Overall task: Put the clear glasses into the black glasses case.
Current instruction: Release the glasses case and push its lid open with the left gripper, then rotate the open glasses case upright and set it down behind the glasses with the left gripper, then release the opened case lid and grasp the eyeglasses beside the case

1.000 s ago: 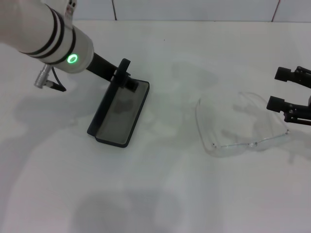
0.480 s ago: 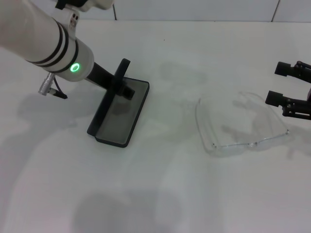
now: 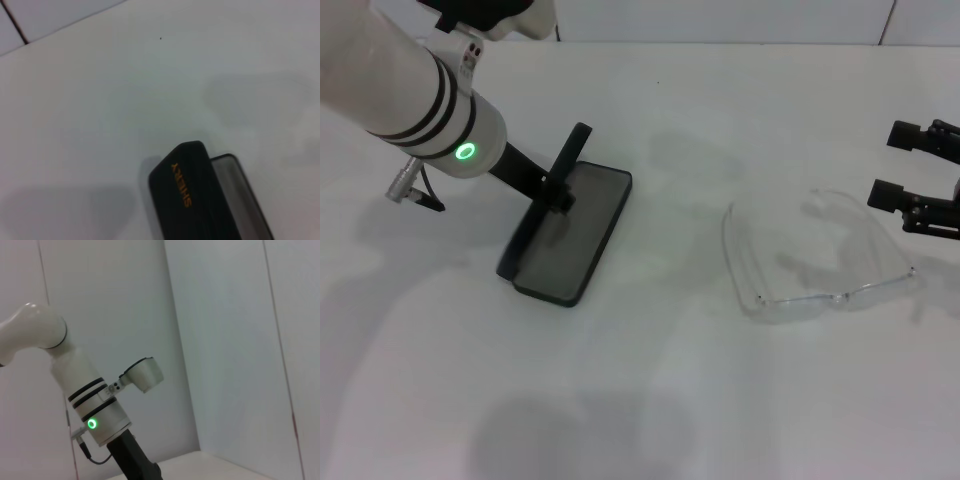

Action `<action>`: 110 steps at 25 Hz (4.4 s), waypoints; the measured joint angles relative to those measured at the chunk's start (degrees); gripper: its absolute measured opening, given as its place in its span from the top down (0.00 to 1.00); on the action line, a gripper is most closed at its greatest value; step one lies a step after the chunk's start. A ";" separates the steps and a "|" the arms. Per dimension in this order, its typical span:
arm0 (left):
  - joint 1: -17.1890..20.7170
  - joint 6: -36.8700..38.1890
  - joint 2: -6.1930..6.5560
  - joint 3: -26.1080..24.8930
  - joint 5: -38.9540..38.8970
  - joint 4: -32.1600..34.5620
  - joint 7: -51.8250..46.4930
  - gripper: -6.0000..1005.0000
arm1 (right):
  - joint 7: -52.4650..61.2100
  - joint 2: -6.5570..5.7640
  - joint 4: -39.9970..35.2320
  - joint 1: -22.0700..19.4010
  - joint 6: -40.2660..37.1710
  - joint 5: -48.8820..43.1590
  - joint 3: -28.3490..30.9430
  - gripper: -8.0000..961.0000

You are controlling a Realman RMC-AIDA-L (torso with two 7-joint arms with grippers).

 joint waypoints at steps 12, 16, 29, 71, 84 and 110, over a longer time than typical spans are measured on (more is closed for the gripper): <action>0.45 0.82 0.00 0.38 0.14 1.98 2.93 0.78 | 0.01 0.00 1.06 -0.63 -0.60 1.51 2.08 0.11; 1.35 1.60 0.00 0.39 -0.23 4.74 4.12 0.78 | 0.03 -0.02 1.43 -0.71 -0.62 1.51 2.98 0.11; 9.04 7.37 -0.03 6.30 -0.74 21.69 18.68 0.77 | -3.78 -0.64 9.53 -3.01 -6.43 3.93 23.41 0.11; 8.09 -15.08 -0.42 29.39 -1.36 15.44 36.06 0.65 | -3.92 -0.70 10.41 -8.27 -13.82 5.93 26.01 0.11; 11.10 -15.56 -0.31 31.08 -0.76 21.19 37.67 0.61 | -4.03 -0.92 9.51 -9.35 -14.23 4.74 24.93 0.11; 34.94 -14.24 -0.02 7.95 -66.83 28.14 60.89 0.62 | 43.45 -3.61 -32.07 17.50 -10.68 -50.18 -16.86 0.13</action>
